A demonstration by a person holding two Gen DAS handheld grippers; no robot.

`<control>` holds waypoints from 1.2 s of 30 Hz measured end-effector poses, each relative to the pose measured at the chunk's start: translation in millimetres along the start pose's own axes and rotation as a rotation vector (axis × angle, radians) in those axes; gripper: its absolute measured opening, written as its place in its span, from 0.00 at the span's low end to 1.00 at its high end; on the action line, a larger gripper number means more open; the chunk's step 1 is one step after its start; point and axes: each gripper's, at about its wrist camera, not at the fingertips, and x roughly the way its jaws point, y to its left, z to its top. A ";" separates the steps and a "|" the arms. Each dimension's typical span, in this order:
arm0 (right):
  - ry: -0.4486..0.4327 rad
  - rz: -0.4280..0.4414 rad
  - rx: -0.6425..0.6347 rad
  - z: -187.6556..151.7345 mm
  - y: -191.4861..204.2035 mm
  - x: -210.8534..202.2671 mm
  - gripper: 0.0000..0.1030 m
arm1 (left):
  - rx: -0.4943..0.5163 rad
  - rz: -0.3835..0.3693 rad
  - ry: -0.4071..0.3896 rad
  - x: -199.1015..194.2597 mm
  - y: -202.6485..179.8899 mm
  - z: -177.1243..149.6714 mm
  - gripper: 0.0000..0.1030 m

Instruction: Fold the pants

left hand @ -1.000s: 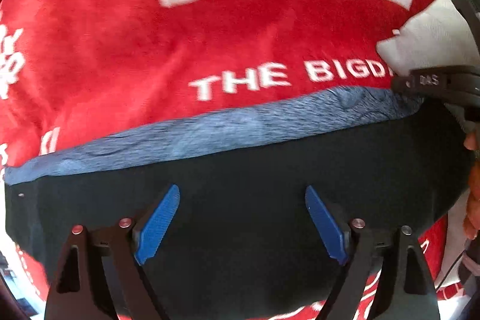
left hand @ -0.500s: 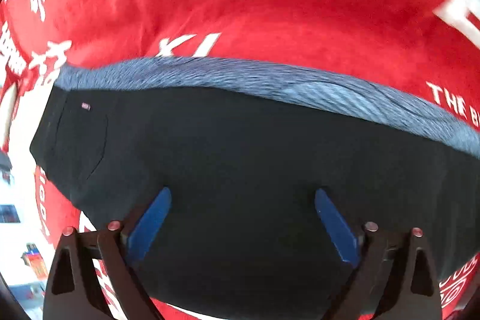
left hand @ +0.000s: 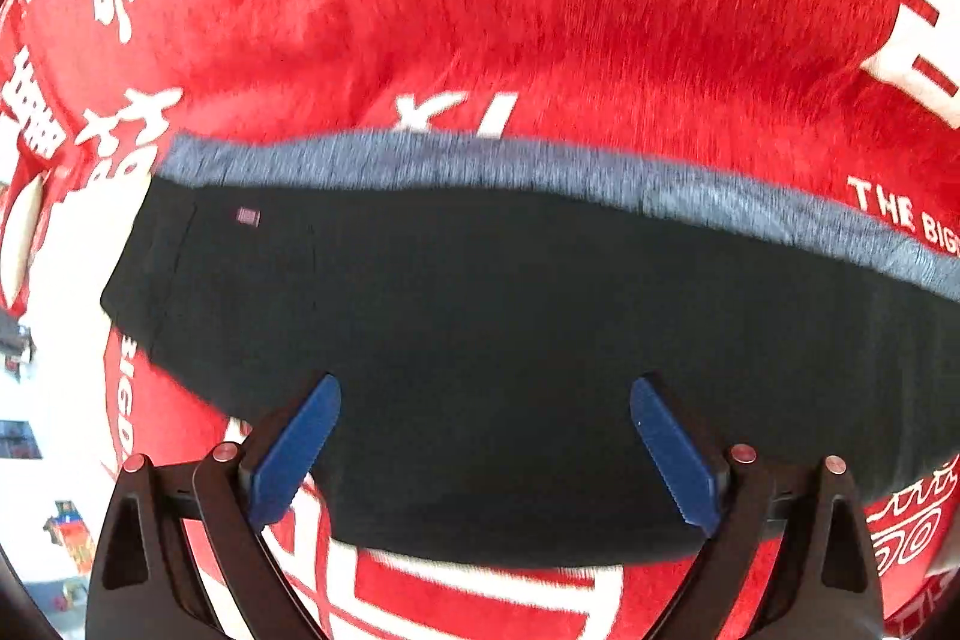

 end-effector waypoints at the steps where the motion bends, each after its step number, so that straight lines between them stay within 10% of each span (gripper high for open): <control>1: 0.001 0.031 -0.003 6.4 11.4 7.1 0.38 | 0.004 -0.004 -0.007 2.8 0.8 5.9 0.95; 6: -0.016 0.069 -0.009 51.9 66.3 54.4 0.38 | -0.001 -0.041 0.012 34.4 9.4 36.0 0.95; 13: -0.068 -0.112 0.117 63.1 77.1 62.2 0.39 | 0.050 -0.115 0.030 29.1 57.4 22.0 0.95; 25: 0.114 0.382 0.224 -69.9 195.7 72.9 0.39 | 0.125 -0.159 0.066 32.7 127.7 -12.0 0.95; 36: 0.045 0.404 0.363 -86.4 209.9 103.3 0.39 | 0.220 -0.197 0.049 36.9 118.1 -24.0 0.95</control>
